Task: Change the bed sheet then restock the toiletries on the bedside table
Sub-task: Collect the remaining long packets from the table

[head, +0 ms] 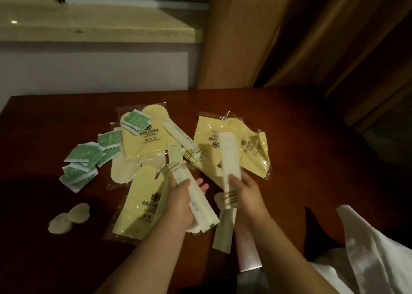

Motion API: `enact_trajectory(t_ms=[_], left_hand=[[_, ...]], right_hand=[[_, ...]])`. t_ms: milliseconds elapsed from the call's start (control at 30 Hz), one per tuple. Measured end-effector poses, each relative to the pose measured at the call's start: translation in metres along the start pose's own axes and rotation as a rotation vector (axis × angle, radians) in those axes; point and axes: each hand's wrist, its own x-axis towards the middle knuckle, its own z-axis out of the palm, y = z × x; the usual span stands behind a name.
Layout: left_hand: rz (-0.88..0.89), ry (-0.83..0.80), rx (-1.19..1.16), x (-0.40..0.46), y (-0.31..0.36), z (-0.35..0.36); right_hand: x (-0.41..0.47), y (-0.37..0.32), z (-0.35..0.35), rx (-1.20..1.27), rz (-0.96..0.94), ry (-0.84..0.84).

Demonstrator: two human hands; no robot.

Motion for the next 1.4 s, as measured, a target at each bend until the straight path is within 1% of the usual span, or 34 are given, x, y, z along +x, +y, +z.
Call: enact_trajectory(t_ms=[33,100,200,233,267,300,367,433,467,533,667,800,833,933,967,1067,1100,1167,1233,1267,1300,1333,1367,1400], left_hand=[[-0.011,0.005,-0.048,0.002,0.004,-0.001],[-0.062,-0.009,-0.095,0.003,0.014,-0.004],[-0.118,-0.155,-0.173,-0.003,0.031,-0.012],[-0.116,-0.181,-0.190,-0.004,0.037,-0.017],[-0.099,-0.178,-0.197,-0.003,0.042,-0.024],[-0.088,-0.169,-0.204,0.000,0.048,-0.030],[-0.083,-0.153,-0.162,0.007,0.062,-0.046],[-0.099,-0.151,-0.136,0.013,0.075,-0.060],[-0.118,-0.162,-0.138,0.017,0.082,-0.068],[-0.143,-0.192,-0.137,0.025,0.097,-0.084],[-0.149,-0.265,-0.077,0.045,0.126,-0.104],[-0.157,-0.281,-0.043,0.062,0.136,-0.106],[-0.154,-0.274,-0.025,0.064,0.136,-0.104],[-0.178,-0.251,-0.012,0.067,0.133,-0.092],[-0.190,-0.247,-0.034,0.067,0.131,-0.087],[-0.221,-0.228,-0.061,0.069,0.125,-0.070],[-0.231,-0.226,-0.052,0.069,0.124,-0.065],[-0.236,-0.196,-0.003,0.063,0.119,-0.057],[-0.159,-0.143,0.026,0.057,0.115,-0.053],[-0.118,-0.108,0.032,0.054,0.114,-0.053],[-0.088,-0.078,0.021,0.054,0.113,-0.055],[-0.085,-0.057,0.008,0.054,0.113,-0.057],[-0.093,-0.045,-0.002,0.054,0.113,-0.059],[-0.105,-0.032,-0.007,0.053,0.114,-0.062]], right_hand=[[-0.003,-0.003,0.008,-0.081,-0.004,-0.124],[-0.005,-0.001,0.028,-0.347,-0.135,-0.277],[-0.001,0.008,0.061,-0.726,-0.403,-0.313],[0.002,0.009,0.070,-0.798,-0.466,-0.316],[0.006,0.009,0.079,-0.818,-0.504,-0.313],[0.012,0.006,0.086,-0.790,-0.498,-0.283],[0.030,-0.003,0.100,-0.724,-0.450,-0.123],[0.055,-0.013,0.111,-0.796,-0.426,0.031],[0.066,-0.018,0.116,-0.867,-0.406,0.080],[0.086,-0.027,0.127,-1.007,-0.363,0.132],[0.105,-0.034,0.143,-1.234,-0.256,0.143],[0.111,-0.029,0.147,-1.216,-0.150,0.304],[0.111,-0.027,0.148,-1.225,-0.149,0.335],[0.103,-0.026,0.148,-1.215,-0.273,0.428],[0.096,-0.027,0.150,-1.165,-0.331,0.419],[0.065,-0.027,0.161,-1.011,-0.443,0.265],[0.053,-0.025,0.165,-1.014,-0.465,0.217],[0.032,-0.021,0.173,-1.119,-0.511,0.105],[0.019,-0.015,0.175,-1.145,-0.527,-0.045],[0.015,-0.013,0.173,-1.096,-0.530,-0.103],[0.014,-0.013,0.168,-1.013,-0.534,-0.108],[0.018,-0.011,0.161,-0.942,-0.535,-0.058],[0.025,-0.009,0.154,-0.925,-0.537,0.027],[0.033,-0.007,0.148,-0.968,-0.520,0.106]])
